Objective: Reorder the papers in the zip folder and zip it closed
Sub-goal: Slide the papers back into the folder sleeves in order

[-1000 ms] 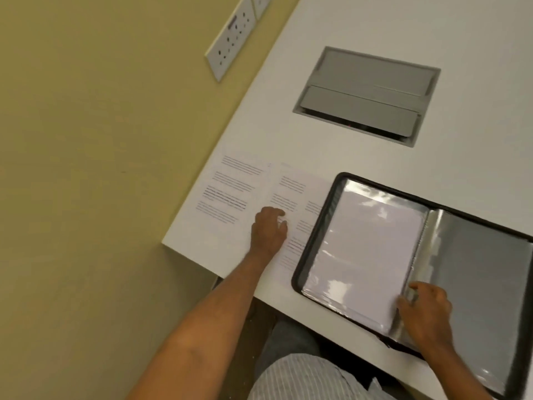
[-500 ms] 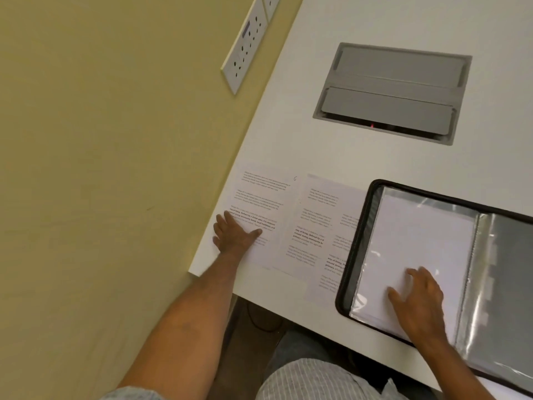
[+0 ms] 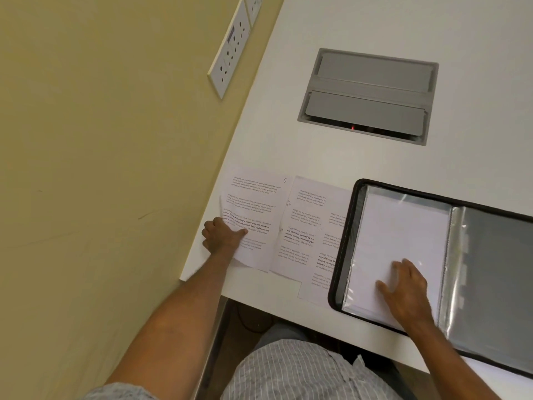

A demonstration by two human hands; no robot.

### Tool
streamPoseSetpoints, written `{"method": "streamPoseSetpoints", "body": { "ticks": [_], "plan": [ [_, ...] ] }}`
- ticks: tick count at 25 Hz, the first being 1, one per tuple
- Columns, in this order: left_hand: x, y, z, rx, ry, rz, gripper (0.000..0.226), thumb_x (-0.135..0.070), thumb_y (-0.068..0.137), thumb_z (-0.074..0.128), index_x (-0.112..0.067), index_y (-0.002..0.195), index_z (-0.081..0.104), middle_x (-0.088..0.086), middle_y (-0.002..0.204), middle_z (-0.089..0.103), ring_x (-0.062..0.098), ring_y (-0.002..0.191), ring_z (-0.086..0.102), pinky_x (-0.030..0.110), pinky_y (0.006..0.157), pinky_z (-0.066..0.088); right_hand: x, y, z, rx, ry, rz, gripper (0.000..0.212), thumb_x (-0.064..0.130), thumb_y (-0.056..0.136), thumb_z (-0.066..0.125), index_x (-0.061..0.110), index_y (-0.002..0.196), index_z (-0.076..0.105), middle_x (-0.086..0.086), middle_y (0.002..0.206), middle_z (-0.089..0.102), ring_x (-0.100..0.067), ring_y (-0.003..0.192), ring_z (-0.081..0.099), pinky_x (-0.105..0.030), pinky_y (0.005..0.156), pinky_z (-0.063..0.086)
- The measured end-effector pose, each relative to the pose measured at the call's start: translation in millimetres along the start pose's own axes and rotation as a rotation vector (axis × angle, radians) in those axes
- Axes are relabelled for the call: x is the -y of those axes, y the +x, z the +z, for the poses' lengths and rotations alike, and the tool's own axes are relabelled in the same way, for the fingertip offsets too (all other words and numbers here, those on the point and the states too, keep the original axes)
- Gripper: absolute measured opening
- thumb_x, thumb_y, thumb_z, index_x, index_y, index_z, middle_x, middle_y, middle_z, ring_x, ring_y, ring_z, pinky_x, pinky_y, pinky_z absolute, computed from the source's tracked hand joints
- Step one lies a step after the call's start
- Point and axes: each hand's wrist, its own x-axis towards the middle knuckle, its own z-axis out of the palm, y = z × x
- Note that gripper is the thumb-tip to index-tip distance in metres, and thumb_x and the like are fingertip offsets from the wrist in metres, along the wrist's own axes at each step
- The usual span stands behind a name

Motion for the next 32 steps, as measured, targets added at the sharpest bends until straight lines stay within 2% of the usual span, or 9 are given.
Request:
{"method": "streamPoseSetpoints", "body": {
  "ticks": [7, 11, 16, 18, 22, 25, 28, 30, 32],
  "plan": [
    [-7, -9, -31, 0.102, -0.561, -0.022, 0.042, -0.035, 0.075, 0.065, -0.013, 0.110, 0.062, 0.009, 0.109, 0.070, 0.029, 0.093, 0.067, 0.051, 0.086, 0.059, 9, -3, -9, -0.035, 0.043, -0.003, 0.054, 0.024, 0.093, 0.075, 0.007, 0.137, 0.049, -0.014, 0.146, 0.047, -0.039, 0.137, 0.037, -0.053, 0.106, 0.042],
    [-33, -44, -66, 0.136, -0.705, 0.117, 0.029, -0.032, 0.068, 0.067, -0.009, 0.085, 0.060, 0.004, 0.088, 0.070, 0.025, 0.078, 0.064, 0.039, 0.070, 0.054, 15, -4, -17, -0.032, 0.092, 0.039, 0.052, 0.024, 0.094, 0.072, 0.006, 0.137, 0.050, -0.016, 0.145, 0.048, -0.040, 0.135, 0.038, -0.052, 0.103, 0.043],
    [-99, -107, -89, 0.430, -0.849, 0.215, 0.022, -0.016, 0.084, 0.082, -0.008, 0.101, 0.072, 0.009, 0.100, 0.077, 0.026, 0.084, 0.074, 0.033, 0.070, 0.059, 11, -1, -31, 0.035, 0.187, 0.063, 0.056, 0.032, 0.098, 0.066, 0.010, 0.146, 0.045, -0.014, 0.151, 0.045, -0.037, 0.140, 0.037, -0.047, 0.111, 0.037],
    [-131, -138, -88, 0.562, -0.924, 0.239, 0.031, -0.017, 0.085, 0.081, -0.008, 0.114, 0.071, 0.010, 0.107, 0.077, 0.028, 0.097, 0.074, 0.039, 0.082, 0.061, 9, 1, -39, 0.070, 0.268, 0.051, 0.059, 0.035, 0.099, 0.065, 0.012, 0.149, 0.044, -0.013, 0.152, 0.047, -0.034, 0.139, 0.043, -0.043, 0.113, 0.037],
    [-188, -202, -65, 0.838, -1.049, 0.275, 0.039, -0.015, 0.091, 0.074, -0.004, 0.127, 0.064, 0.016, 0.120, 0.073, 0.033, 0.113, 0.069, 0.047, 0.100, 0.055, 4, -7, -65, 0.109, 0.609, 0.065, 0.046, 0.032, 0.102, 0.063, 0.015, 0.144, 0.050, -0.006, 0.142, 0.058, -0.025, 0.121, 0.060, -0.038, 0.102, 0.050],
    [-219, -249, -38, 0.984, -1.111, 0.312, 0.041, -0.010, 0.092, 0.070, -0.001, 0.131, 0.060, 0.021, 0.126, 0.069, 0.035, 0.119, 0.066, 0.047, 0.100, 0.055, -8, -21, -86, 0.334, 1.195, 0.182, 0.034, 0.023, 0.106, 0.057, 0.012, 0.139, 0.056, -0.015, 0.127, 0.068, -0.032, 0.111, 0.069, -0.041, 0.089, 0.061],
    [-238, -292, -4, 1.030, -1.051, 0.287, 0.039, -0.004, 0.092, 0.067, 0.000, 0.130, 0.060, 0.023, 0.125, 0.069, 0.037, 0.115, 0.068, 0.047, 0.095, 0.058, -35, -29, -132, 0.426, 1.694, 0.217, 0.017, 0.016, 0.097, 0.069, 0.005, 0.110, 0.070, -0.021, 0.097, 0.074, -0.034, 0.084, 0.072, -0.045, 0.073, 0.064],
    [-243, -313, 22, 1.032, -0.966, 0.285, 0.039, 0.001, 0.092, 0.064, -0.001, 0.131, 0.061, 0.021, 0.124, 0.070, 0.037, 0.113, 0.069, 0.047, 0.094, 0.058, -56, -28, -165, 0.423, 1.836, 0.226, 0.017, 0.026, 0.094, 0.070, 0.014, 0.083, 0.065, -0.008, 0.065, 0.061, -0.021, 0.053, 0.059, -0.032, 0.051, 0.056],
    [-244, -328, 51, 1.041, -0.876, 0.301, 0.041, 0.004, 0.092, 0.064, -0.004, 0.132, 0.060, 0.019, 0.127, 0.070, 0.035, 0.115, 0.068, 0.045, 0.096, 0.058, -87, -26, -192, 0.341, 1.865, 0.223, 0.034, 0.040, 0.098, 0.064, 0.024, 0.071, 0.050, 0.000, 0.058, 0.046, -0.015, 0.045, 0.042, -0.023, 0.045, 0.041]
  ]
}}
